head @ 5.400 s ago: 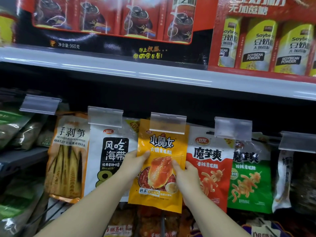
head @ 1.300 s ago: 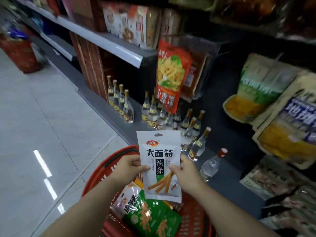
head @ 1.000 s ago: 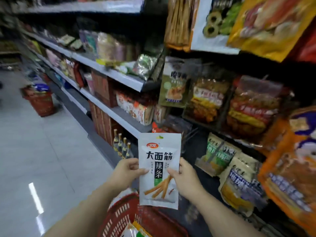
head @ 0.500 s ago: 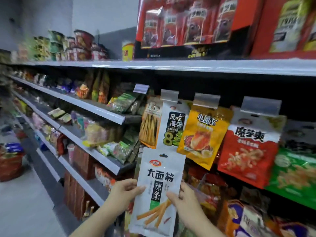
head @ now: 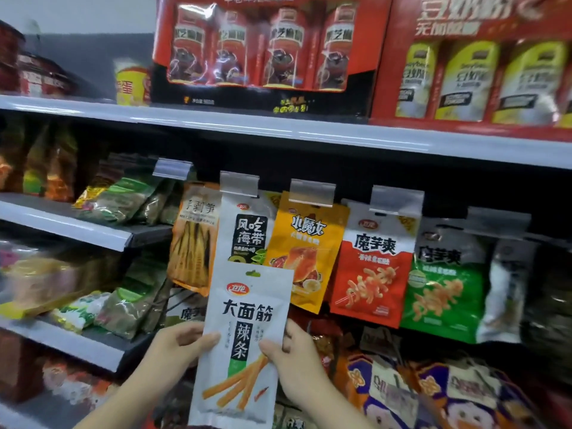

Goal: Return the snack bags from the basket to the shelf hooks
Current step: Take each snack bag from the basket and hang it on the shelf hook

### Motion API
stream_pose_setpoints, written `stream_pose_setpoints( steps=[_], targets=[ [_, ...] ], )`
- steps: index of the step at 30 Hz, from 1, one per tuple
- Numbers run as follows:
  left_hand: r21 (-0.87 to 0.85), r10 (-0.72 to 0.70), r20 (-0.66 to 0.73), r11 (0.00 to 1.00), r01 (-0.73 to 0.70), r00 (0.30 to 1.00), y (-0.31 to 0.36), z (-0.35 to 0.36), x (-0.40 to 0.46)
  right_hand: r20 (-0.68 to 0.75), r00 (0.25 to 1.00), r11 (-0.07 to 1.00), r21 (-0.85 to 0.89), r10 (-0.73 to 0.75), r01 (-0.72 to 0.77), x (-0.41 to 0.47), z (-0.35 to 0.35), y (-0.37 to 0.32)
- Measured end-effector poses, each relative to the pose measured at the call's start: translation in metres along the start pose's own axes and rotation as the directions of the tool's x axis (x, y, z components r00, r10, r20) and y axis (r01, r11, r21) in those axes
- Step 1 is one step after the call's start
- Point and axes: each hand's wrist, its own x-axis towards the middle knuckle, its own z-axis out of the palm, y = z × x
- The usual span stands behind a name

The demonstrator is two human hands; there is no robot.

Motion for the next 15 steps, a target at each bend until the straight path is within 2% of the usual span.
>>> stream_pose_setpoints(
  steps=[4,8,10,15],
  targets=[
    [-0.011,0.000,0.115,1.000,0.002,0.993,0.006,0.012,0.032,-0.135,0.991,0.999,0.026,0.023,-0.020,0.000,-0.008,-0.008],
    [0.029,0.072,0.242,0.996,-0.081,0.968,0.017,0.051,0.051,-0.283,0.958,0.999,-0.001,0.041,-0.044,-0.015,-0.038,-0.016],
    [0.019,0.077,0.327,0.996,-0.088,0.942,0.023,0.079,0.051,-0.373,0.927,0.999,-0.025,0.033,-0.045,-0.027,-0.060,-0.016],
    [-0.016,0.193,0.512,0.976,-0.215,0.837,0.032,0.164,0.043,-0.591,0.806,0.996,-0.058,0.018,-0.065,-0.067,-0.127,-0.017]
  ],
)
